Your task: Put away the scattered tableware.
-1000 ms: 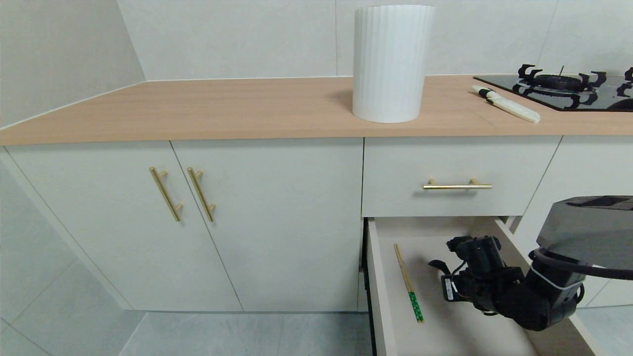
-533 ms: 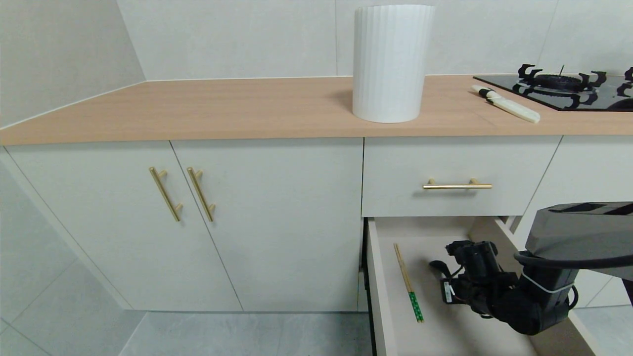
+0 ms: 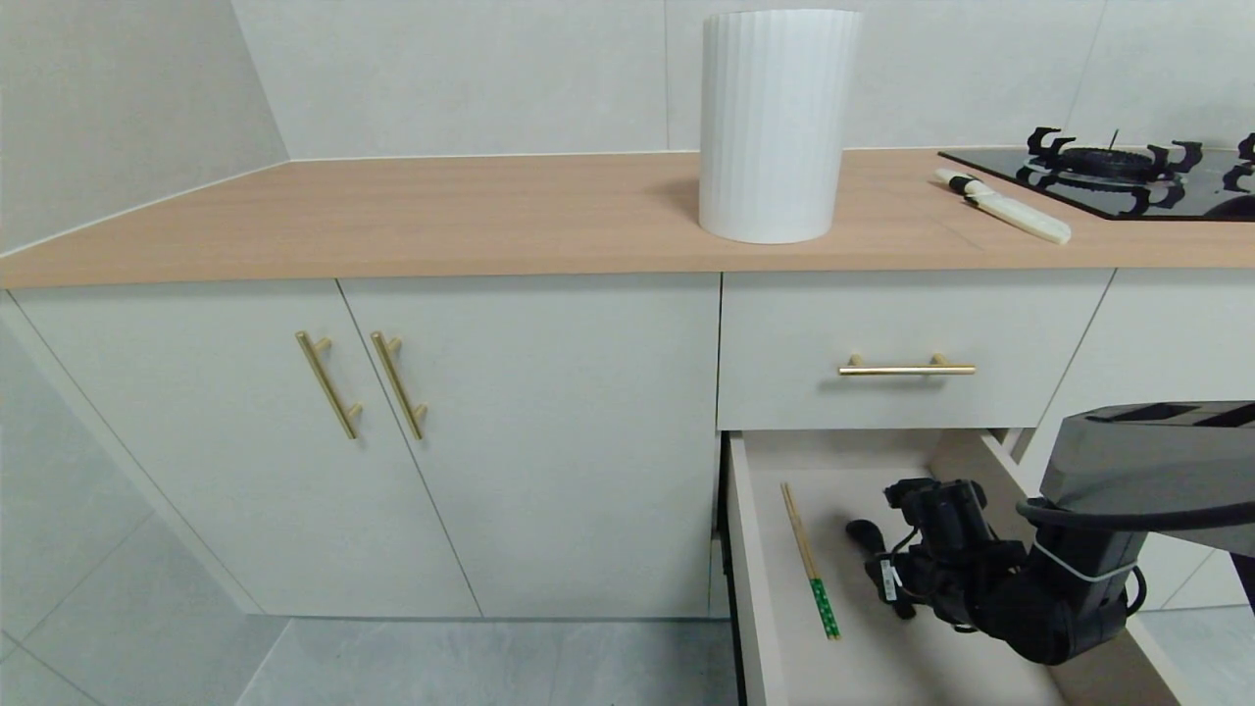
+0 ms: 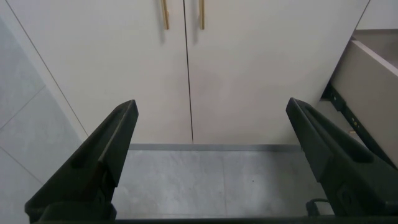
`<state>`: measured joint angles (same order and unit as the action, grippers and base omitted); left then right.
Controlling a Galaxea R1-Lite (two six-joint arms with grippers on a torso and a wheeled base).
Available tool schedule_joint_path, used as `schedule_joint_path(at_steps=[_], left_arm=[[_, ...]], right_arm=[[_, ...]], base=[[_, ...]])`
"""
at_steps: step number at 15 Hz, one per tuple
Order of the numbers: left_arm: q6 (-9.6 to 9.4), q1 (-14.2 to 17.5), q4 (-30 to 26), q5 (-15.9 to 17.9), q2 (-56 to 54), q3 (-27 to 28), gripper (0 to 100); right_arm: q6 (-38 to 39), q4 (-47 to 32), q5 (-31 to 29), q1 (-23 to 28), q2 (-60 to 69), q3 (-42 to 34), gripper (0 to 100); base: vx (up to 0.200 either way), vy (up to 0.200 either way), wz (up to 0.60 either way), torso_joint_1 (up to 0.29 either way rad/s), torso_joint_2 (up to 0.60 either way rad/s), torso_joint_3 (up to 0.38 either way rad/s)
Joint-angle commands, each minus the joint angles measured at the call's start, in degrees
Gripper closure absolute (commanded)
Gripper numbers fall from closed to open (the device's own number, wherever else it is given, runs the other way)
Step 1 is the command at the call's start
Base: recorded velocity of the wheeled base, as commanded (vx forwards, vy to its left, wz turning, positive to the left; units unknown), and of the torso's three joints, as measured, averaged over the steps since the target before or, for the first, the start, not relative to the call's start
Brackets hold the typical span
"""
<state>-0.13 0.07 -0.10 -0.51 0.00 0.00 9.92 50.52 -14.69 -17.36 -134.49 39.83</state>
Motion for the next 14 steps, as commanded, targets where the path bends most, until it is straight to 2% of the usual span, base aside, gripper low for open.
schedule_joint_path(at_steps=[1, 6, 9, 14], left_arm=[[-0.04, 0.0, 0.0, 0.0, 0.0, 0.0, 0], [-0.04, 0.0, 0.0, 0.0, 0.0, 0.0, 0], [-0.04, 0.0, 0.0, 0.0, 0.0, 0.0, 0], [-0.04, 0.0, 0.0, 0.0, 0.0, 0.0, 0]], right_arm=[[0.0, 0.0, 0.0, 0.0, 0.2, 0.0, 0], [0.0, 0.0, 0.0, 0.0, 2.0, -0.5, 0], [-0.2, -1.0, 0.0, 0.0, 9.9, -3.2, 0], [-0.2, -8.5, 0.6, -0.5, 26.4, -8.1, 0]], base=[[0.000, 0.000, 0.00, 0.000, 0.00, 0.000], [0.000, 0.000, 0.00, 0.000, 0.00, 0.000], [0.000, 0.000, 0.00, 0.000, 0.00, 0.000], [0.000, 0.000, 0.00, 0.000, 0.00, 0.000]])
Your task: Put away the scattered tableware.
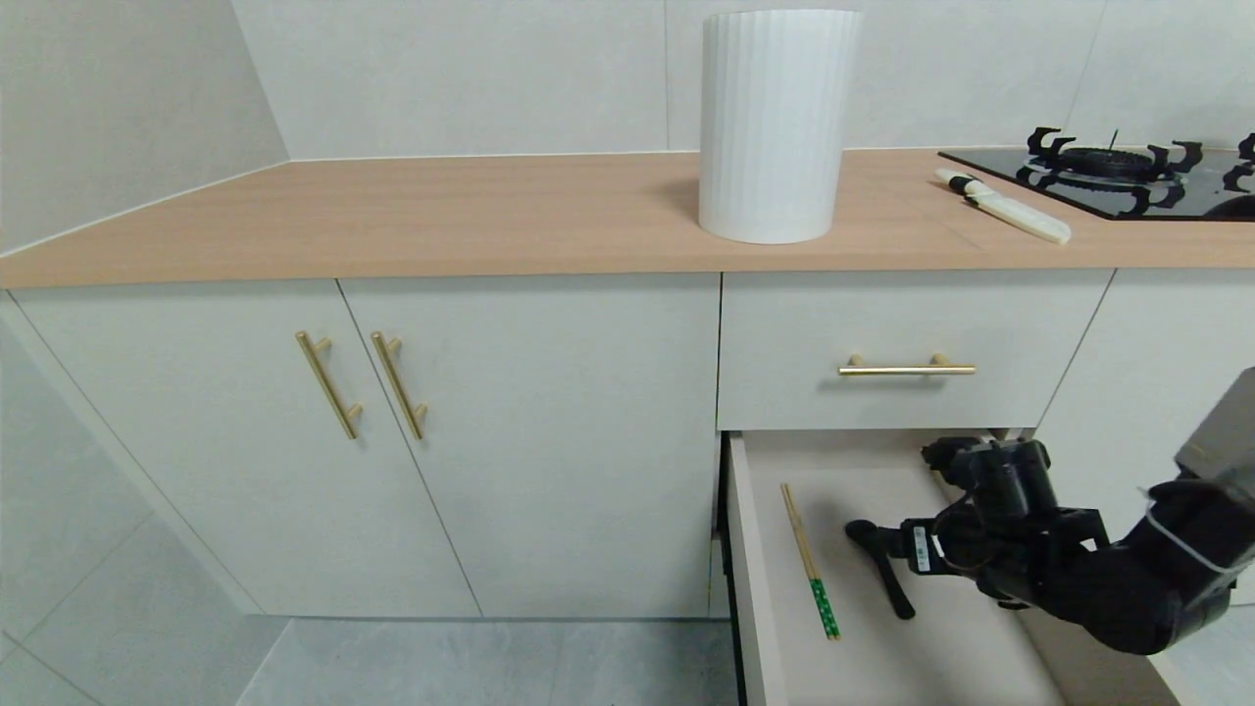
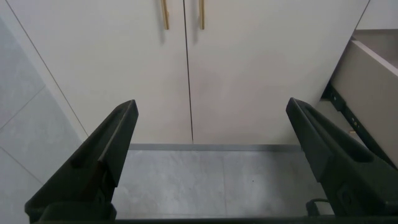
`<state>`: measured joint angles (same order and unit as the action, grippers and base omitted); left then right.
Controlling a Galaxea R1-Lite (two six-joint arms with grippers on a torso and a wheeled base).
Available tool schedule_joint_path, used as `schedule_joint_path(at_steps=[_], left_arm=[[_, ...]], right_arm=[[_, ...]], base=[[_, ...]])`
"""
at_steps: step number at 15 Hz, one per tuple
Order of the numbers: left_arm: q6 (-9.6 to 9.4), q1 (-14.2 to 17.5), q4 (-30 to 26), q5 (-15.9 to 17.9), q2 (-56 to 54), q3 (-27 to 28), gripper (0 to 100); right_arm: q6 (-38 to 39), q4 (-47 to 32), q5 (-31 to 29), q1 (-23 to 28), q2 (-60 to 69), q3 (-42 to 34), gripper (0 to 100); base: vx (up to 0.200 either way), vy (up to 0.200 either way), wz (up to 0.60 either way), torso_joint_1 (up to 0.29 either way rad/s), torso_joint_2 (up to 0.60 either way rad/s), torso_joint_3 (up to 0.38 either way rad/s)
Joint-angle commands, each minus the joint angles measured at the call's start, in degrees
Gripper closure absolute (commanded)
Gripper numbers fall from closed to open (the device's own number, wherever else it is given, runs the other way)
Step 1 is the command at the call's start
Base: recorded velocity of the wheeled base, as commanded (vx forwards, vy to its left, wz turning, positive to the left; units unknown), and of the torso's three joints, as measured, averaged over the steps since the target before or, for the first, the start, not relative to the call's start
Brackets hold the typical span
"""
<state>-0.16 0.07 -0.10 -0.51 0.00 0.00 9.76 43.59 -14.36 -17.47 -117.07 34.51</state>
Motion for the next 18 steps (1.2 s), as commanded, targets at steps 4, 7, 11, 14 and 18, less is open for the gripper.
schedule_joint_path(at_steps=[4, 7, 11, 14, 18], left_arm=[[-0.02, 0.0, 0.0, 0.0, 0.0, 0.0, 0], [-0.02, 0.0, 0.0, 0.0, 0.0, 0.0, 0], [-0.02, 0.0, 0.0, 0.0, 0.0, 0.0, 0], [0.07, 0.0, 0.0, 0.0, 0.0, 0.0, 0], [-0.02, 0.0, 0.0, 0.0, 0.0, 0.0, 0]], right_arm=[[0.5, -11.3, 0.4, -3.5, 22.3, -7.1, 0], [0.4, -16.7, 0.5, -5.3, 29.5, -7.6, 0], [0.1, -21.4, 3.4, -6.2, 36.8, -6.7, 0], [0.1, -24.2, 4.0, -6.2, 37.3, -5.8, 0], [0.1, -24.4, 4.0, -6.2, 37.3, -5.9, 0]], base=[[0.000, 0.000, 0.00, 0.000, 0.00, 0.000], [0.000, 0.000, 0.00, 0.000, 0.00, 0.000], [0.000, 0.000, 0.00, 0.000, 0.00, 0.000], [0.000, 0.000, 0.00, 0.000, 0.00, 0.000], [-0.050, 0.000, 0.00, 0.002, 0.00, 0.002]])
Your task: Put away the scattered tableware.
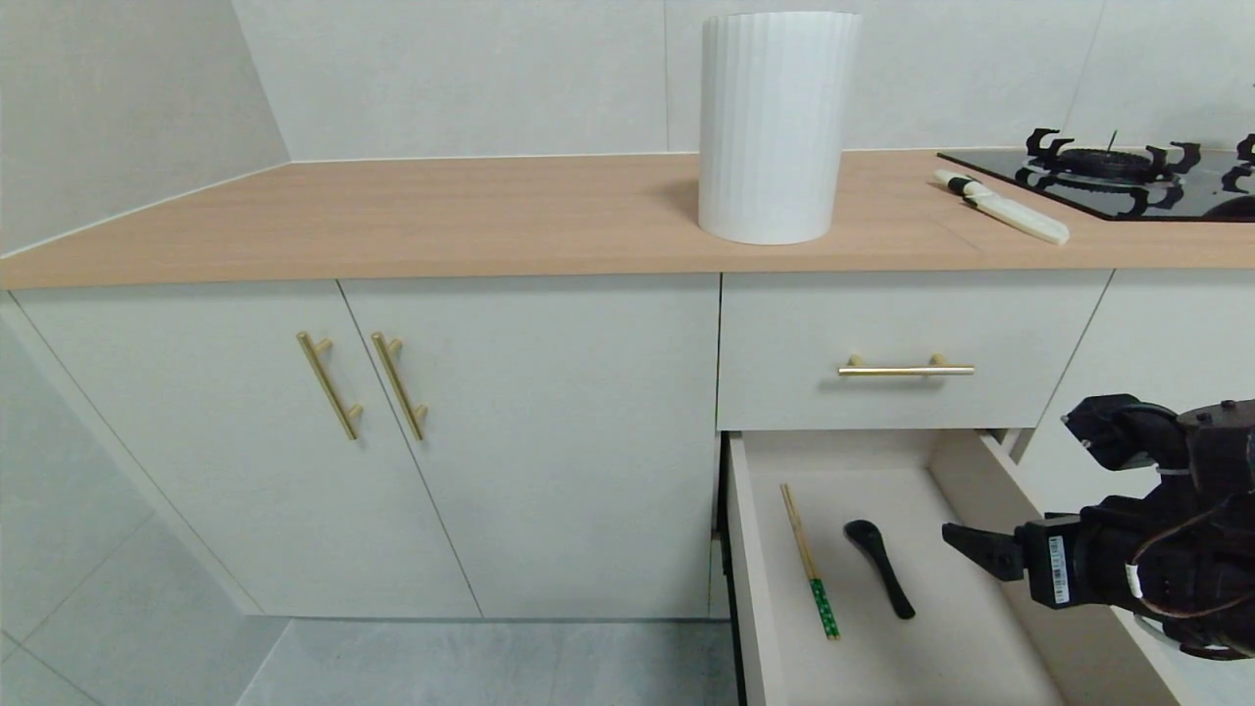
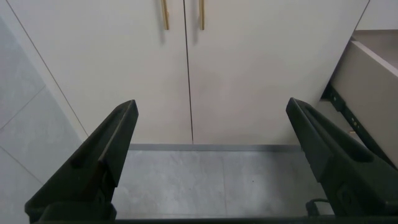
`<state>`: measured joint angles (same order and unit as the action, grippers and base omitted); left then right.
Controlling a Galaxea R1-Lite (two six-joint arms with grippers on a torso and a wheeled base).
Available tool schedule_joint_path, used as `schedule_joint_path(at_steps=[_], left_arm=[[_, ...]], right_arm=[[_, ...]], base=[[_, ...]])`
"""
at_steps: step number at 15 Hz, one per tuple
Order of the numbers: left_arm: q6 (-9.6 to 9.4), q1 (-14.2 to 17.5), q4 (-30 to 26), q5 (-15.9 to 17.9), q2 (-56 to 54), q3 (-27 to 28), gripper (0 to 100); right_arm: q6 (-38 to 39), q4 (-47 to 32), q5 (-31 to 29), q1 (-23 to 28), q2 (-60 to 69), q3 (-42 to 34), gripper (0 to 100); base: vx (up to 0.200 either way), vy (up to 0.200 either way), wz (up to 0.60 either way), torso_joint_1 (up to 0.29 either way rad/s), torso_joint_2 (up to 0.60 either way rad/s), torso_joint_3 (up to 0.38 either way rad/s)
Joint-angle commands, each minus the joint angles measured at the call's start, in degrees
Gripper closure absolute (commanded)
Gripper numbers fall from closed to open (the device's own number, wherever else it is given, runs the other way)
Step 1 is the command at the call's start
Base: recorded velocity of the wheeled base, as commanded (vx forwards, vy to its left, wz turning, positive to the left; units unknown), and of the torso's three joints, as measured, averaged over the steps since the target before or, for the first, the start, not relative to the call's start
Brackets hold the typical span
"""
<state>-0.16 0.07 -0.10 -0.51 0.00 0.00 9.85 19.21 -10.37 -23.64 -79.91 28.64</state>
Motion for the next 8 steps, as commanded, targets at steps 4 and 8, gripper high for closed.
schedule_joint_path(at_steps=[4, 8], left_arm=[[-0.02, 0.0, 0.0, 0.0, 0.0, 0.0, 0], [0.07, 0.0, 0.0, 0.0, 0.0, 0.0, 0]], right_arm=[[-0.1, -0.2, 0.1, -0.4, -0.2, -0.4, 0], [-0.1, -0.2, 0.1, -1.1, -0.8, -0.9, 0]], base=[[-0.200, 0.000, 0.00, 0.005, 0.00, 0.007], [-0.200, 0.000, 0.00, 0.001, 0.00, 0.006]])
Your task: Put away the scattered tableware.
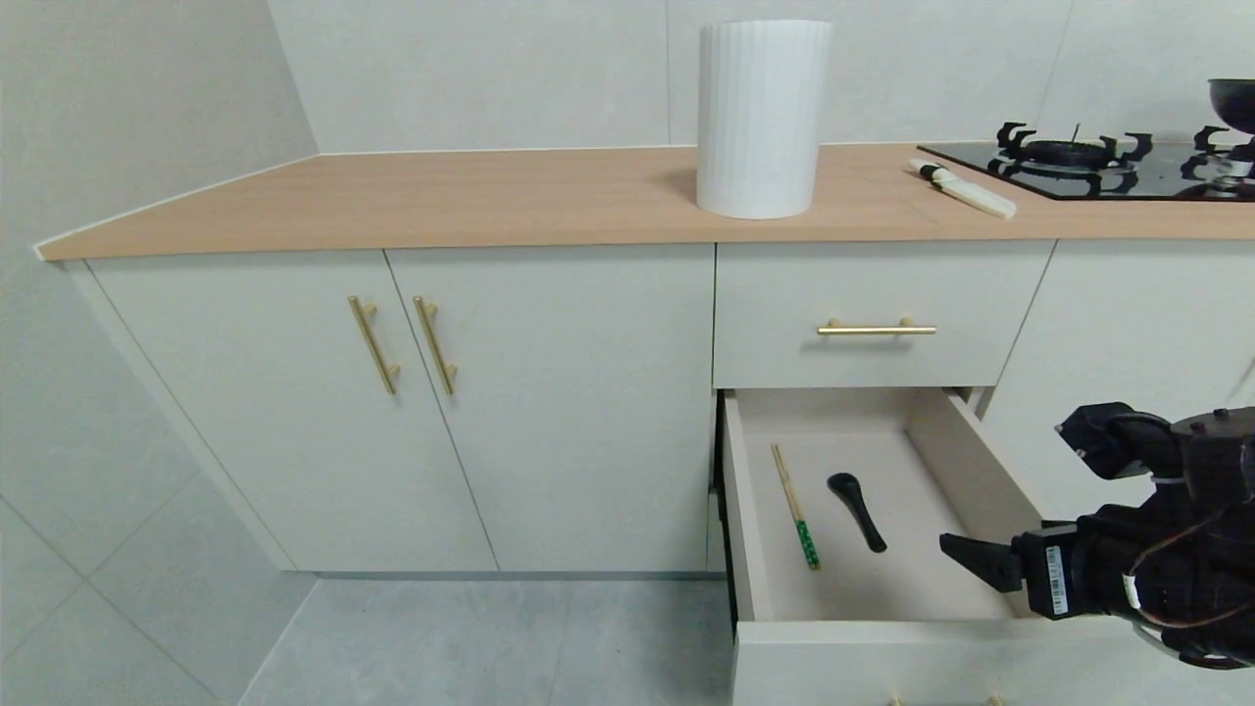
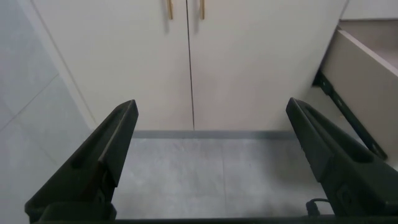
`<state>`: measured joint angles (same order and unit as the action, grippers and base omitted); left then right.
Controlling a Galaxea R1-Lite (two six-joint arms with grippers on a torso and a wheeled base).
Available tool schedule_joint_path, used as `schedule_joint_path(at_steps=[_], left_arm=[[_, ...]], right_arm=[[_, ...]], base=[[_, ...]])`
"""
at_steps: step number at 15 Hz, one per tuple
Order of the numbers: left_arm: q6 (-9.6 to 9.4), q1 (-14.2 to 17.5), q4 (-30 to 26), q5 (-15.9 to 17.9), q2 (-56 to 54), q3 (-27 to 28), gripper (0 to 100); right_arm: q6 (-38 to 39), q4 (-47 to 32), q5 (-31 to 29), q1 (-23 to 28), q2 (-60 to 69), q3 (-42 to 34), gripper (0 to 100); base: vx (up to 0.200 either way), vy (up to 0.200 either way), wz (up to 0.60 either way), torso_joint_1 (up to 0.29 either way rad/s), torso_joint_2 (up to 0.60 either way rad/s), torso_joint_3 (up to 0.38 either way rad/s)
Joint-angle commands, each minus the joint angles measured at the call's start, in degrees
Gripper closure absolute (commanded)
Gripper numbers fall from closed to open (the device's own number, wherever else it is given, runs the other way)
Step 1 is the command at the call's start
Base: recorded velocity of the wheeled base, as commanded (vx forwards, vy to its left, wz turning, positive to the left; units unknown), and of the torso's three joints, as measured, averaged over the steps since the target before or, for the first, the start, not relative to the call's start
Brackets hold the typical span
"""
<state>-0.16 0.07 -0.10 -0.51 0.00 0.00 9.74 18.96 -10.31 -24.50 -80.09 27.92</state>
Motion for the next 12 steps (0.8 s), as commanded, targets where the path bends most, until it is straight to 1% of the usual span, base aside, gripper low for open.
schedule_joint_path(at_steps=[1, 4, 6, 8, 11, 12], left_arm=[[0.07, 0.0, 0.0, 0.0, 0.0, 0.0, 0], [0.07, 0.0, 0.0, 0.0, 0.0, 0.0, 0], [0.07, 0.0, 0.0, 0.0, 0.0, 0.0, 0], [0.07, 0.0, 0.0, 0.0, 0.0, 0.0, 0], [0.07, 0.0, 0.0, 0.0, 0.0, 0.0, 0], [0.07, 0.0, 0.0, 0.0, 0.0, 0.0, 0]], right_arm=[[0.0, 0.0, 0.0, -0.7, -0.9, -0.3, 0], [0.0, 0.0, 0.0, -2.0, -2.3, -1.4, 0], [-0.6, 0.0, 0.1, -5.9, -5.1, -3.4, 0], [-1.2, 0.0, 0.3, -8.7, -7.0, -5.1, 0], [-2.3, -1.2, 4.5, -10.3, -7.4, -6.6, 0], [-2.9, -2.3, 4.7, -10.5, -7.4, -6.6, 0]], base=[[0.000, 0.000, 0.00, 0.000, 0.00, 0.000], [0.000, 0.000, 0.00, 0.000, 0.00, 0.000], [0.000, 0.000, 0.00, 0.000, 0.00, 0.000], [0.000, 0.000, 0.00, 0.000, 0.00, 0.000], [0.000, 0.000, 0.00, 0.000, 0.00, 0.000], [0.000, 0.000, 0.00, 0.000, 0.00, 0.000]])
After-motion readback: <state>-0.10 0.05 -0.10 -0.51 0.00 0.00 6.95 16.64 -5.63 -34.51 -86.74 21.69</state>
